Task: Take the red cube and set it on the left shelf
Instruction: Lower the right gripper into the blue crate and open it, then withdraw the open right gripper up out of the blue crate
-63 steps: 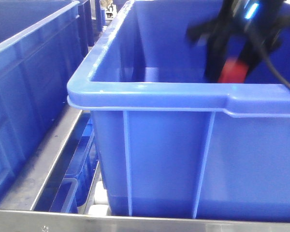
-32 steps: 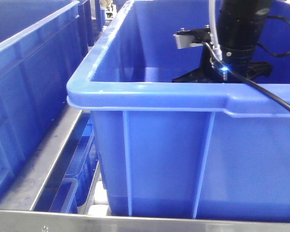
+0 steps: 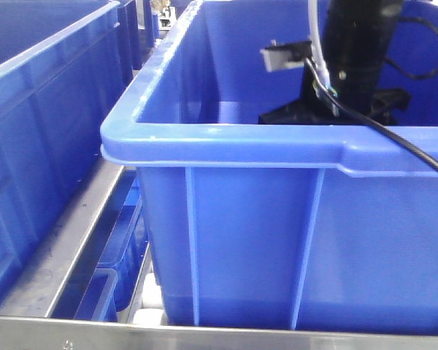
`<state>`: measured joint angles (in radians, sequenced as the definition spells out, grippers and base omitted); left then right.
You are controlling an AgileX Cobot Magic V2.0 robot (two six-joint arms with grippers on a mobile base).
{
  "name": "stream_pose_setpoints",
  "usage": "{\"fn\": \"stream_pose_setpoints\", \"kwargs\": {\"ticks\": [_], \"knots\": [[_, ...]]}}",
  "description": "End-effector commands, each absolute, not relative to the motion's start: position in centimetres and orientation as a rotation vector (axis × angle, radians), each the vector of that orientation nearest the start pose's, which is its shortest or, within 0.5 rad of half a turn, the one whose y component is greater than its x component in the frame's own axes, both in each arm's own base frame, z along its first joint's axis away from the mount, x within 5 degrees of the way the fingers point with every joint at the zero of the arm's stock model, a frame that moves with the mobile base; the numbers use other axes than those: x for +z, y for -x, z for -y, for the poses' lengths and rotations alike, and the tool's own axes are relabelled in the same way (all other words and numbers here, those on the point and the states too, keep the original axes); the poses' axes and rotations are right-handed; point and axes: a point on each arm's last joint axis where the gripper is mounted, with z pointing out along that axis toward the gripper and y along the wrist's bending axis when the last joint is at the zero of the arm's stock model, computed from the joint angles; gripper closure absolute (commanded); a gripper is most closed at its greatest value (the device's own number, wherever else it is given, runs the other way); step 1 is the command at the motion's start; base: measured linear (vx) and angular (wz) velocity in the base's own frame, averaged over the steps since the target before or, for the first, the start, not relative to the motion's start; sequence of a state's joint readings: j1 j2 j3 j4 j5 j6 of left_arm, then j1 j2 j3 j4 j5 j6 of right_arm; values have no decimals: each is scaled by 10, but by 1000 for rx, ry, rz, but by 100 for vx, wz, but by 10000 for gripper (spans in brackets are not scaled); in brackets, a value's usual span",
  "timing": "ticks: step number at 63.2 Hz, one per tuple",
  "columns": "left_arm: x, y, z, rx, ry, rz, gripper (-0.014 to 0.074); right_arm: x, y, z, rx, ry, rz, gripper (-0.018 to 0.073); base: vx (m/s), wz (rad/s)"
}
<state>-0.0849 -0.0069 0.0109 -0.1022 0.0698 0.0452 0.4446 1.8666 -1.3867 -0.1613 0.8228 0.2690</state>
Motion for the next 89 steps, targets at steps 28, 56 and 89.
{"fn": "stream_pose_setpoints", "kwargs": {"ticks": [28, 56, 89], "knots": [[203, -56, 5, -126, -18, -1494, 495, 327, -311, -130, 12, 358, -2449, 190, 0, 0], [203, -56, 5, -126, -18, -1494, 495, 350, -174, -70, 159, 346, -2034, 514, 0, 0], [203, -56, 5, -126, -18, -1494, 495, 303, -18, 8, 213, 224, -1523, 514, 0, 0]]}}
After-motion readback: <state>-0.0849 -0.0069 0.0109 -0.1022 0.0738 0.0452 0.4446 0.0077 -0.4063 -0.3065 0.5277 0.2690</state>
